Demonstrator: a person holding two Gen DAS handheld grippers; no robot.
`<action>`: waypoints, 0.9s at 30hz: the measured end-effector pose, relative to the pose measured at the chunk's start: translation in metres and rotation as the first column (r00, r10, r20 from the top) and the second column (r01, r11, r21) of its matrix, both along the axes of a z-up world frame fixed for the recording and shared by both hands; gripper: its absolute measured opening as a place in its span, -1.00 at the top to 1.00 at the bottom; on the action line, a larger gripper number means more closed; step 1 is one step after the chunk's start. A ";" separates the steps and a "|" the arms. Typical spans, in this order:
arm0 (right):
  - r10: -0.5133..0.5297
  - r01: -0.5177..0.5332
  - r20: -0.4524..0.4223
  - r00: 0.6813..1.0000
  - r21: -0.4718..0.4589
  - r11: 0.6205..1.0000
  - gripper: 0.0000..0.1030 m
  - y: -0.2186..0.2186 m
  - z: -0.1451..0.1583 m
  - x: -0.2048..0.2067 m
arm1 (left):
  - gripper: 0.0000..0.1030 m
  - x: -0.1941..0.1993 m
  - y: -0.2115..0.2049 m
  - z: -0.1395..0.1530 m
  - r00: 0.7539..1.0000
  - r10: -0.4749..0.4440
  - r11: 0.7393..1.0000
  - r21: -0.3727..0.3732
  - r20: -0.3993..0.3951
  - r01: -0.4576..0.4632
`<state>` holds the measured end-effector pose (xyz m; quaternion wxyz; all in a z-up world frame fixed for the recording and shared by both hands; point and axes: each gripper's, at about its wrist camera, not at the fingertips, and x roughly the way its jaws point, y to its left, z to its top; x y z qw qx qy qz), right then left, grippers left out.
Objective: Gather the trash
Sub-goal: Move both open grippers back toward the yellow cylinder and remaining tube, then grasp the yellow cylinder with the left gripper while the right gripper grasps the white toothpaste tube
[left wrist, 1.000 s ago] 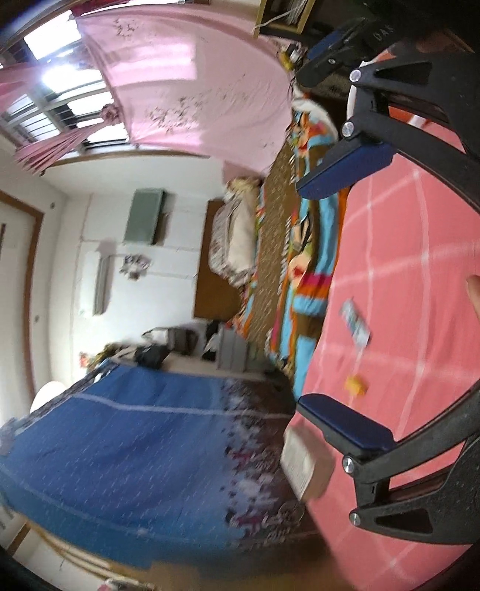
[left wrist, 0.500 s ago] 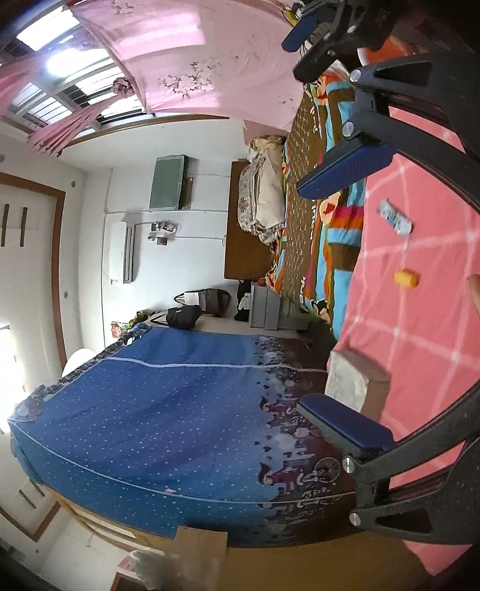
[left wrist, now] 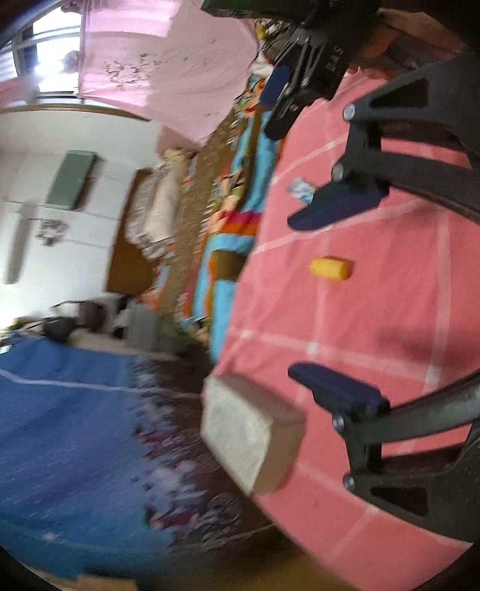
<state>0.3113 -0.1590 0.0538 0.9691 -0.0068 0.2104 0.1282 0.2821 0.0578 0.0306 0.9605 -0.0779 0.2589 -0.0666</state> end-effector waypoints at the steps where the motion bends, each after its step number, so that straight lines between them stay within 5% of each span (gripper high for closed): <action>1: 0.005 -0.005 -0.024 1.000 -0.004 1.000 -0.68 0.001 -0.003 0.003 | -0.25 0.004 -0.003 -0.004 0.999 -0.023 1.000 -0.007 -0.032 0.023; 13: 0.079 -0.085 -0.226 0.971 -0.015 0.996 -0.14 0.026 -0.024 0.027 | 0.65 0.028 -0.021 -0.028 0.966 -0.120 0.992 -0.001 -0.228 0.123; 27: 0.128 -0.129 -0.372 0.920 0.021 0.991 -0.10 0.054 -0.038 0.052 | 0.66 0.019 0.003 -0.027 0.973 -0.054 0.995 -0.088 -0.226 0.035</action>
